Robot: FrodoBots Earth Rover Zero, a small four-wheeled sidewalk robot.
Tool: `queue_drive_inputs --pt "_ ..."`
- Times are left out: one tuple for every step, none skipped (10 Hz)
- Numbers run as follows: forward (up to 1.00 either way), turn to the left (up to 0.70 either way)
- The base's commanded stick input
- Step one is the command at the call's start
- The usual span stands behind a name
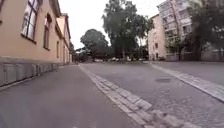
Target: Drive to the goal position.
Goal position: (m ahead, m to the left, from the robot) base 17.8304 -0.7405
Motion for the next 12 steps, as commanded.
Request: queue_drive_inputs --pt "0.45 0.27" --pt "0.45 0.27" --pt "0.45 0.27" --pt "0.45 0.27" --pt "0.45 0.27" --pt "0.45 0.27" --pt "0.45 0.27" --pt "0.45 0.27" --pt "0.45 0.27" --pt "0.45 0.27" --pt "0.45 0.27" --pt "0.45 0.27"
